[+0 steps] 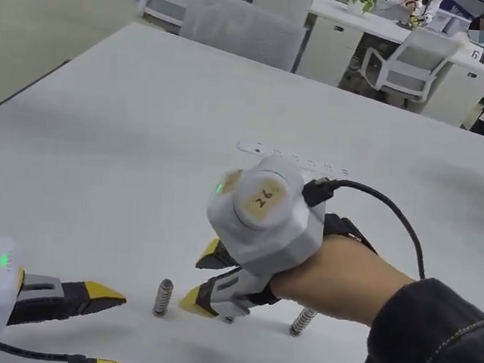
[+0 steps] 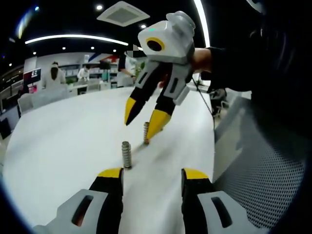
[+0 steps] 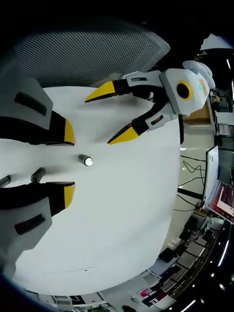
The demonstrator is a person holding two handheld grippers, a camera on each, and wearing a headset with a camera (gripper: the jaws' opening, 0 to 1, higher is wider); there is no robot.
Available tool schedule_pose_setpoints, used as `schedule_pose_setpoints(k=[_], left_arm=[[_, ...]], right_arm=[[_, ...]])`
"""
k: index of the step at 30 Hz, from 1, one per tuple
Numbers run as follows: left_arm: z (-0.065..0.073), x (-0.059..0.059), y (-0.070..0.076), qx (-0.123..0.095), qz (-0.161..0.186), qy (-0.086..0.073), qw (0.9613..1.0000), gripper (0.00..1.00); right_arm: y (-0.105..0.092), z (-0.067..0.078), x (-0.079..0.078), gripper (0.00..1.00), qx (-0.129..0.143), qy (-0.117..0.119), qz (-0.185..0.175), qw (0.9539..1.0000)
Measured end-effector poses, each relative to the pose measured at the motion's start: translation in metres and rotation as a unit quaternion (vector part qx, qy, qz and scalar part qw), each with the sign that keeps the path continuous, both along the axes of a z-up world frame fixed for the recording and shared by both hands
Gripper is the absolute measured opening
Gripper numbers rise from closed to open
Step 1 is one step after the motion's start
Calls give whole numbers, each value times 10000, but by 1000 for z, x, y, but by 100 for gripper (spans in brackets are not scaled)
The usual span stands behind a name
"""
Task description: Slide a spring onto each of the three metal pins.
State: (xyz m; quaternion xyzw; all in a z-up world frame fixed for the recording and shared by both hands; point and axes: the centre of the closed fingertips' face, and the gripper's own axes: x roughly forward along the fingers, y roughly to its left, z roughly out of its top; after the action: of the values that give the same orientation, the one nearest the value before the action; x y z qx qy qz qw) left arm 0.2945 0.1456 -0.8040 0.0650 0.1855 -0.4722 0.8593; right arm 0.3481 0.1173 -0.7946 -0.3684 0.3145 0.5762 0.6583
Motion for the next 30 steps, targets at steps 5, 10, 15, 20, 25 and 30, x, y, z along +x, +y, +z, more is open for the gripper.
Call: schedule_pose_setpoints(k=[5, 10, 15, 20, 25, 30], left_arm=[[1, 1, -1, 5, 1, -7, 10000, 42], [1, 2, -1, 8, 13, -23, 10000, 42], [2, 3, -1, 17, 30, -34, 10000, 43], [3, 4, -2, 32, 50, -51, 10000, 43], [4, 5, -1, 48, 72, -64, 9999, 44], [4, 6, -3, 74, 67, -73, 9999, 44]], right_arm=[[-6, 2, 1, 28, 118, -10, -130, 9998], [-18, 6, 4, 28, 213, -70, -285, 9993], [-27, 11, 6, 29, 316, -112, -422, 9986], [-36, 10, 5, 29, 376, -143, -524, 9978], [-46, 8, 3, 30, 445, -146, -628, 9969], [-54, 12, 5, 31, 560, -194, -761, 9953]])
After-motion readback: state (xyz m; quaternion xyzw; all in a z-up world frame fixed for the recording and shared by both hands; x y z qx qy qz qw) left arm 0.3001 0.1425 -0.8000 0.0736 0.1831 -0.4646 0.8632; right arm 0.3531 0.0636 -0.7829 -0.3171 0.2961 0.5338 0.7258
